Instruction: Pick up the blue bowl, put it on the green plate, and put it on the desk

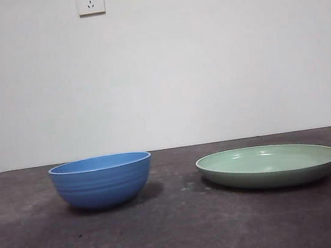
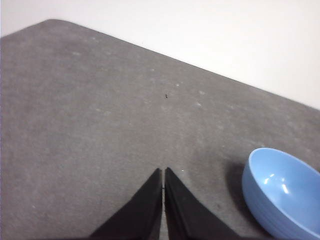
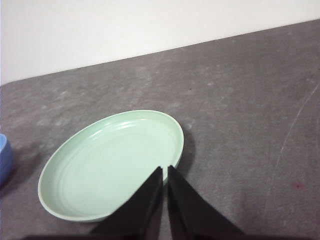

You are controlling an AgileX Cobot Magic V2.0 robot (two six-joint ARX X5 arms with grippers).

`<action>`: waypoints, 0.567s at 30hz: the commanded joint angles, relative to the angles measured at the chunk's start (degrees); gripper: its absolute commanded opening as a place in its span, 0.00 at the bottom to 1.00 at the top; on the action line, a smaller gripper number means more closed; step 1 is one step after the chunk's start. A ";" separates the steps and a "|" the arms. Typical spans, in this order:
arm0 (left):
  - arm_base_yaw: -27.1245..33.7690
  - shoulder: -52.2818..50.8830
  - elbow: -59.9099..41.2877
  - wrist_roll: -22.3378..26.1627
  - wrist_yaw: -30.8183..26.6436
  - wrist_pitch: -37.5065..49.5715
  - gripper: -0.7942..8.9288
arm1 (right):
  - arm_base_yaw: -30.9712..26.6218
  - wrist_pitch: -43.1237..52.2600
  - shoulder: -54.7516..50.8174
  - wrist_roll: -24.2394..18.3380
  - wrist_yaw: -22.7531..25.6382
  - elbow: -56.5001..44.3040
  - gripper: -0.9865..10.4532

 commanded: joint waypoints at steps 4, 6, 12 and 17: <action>0.09 0.07 4.85 -4.09 0.63 -6.54 0.09 | -0.02 -0.17 -0.13 4.55 -0.37 1.99 0.10; 0.09 0.24 6.71 -4.09 0.63 -7.58 0.09 | -0.02 -0.42 -0.11 4.50 -0.33 3.50 0.10; 0.09 2.95 13.16 -4.07 2.25 -9.66 0.09 | -0.02 -4.72 0.00 4.37 0.11 10.03 0.10; 0.02 8.48 19.80 -1.88 6.88 -13.81 0.09 | -0.02 -11.26 3.21 2.45 0.04 17.77 0.10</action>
